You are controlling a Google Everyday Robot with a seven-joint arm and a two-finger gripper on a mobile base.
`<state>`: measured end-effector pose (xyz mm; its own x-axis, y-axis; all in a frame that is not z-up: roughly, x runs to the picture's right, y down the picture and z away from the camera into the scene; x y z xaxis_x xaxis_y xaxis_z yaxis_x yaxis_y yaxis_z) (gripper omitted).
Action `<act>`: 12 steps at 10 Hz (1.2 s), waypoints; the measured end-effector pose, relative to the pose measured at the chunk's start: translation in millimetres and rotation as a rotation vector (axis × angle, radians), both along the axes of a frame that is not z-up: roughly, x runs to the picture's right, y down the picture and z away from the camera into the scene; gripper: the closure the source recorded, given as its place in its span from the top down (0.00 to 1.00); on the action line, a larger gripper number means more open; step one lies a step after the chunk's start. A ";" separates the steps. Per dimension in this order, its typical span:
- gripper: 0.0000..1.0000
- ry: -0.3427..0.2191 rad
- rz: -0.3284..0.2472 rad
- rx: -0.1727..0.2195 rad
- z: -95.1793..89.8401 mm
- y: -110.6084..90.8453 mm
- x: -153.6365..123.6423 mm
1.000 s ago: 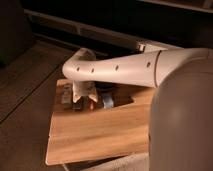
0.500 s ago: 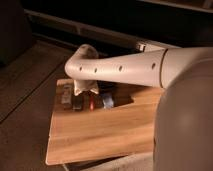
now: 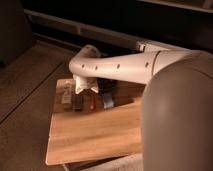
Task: Place the pepper in the ceramic bowl
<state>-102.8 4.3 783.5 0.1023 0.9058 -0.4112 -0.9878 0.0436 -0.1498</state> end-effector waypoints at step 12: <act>0.65 0.013 0.106 -0.111 74.1 22.8 -3.4</act>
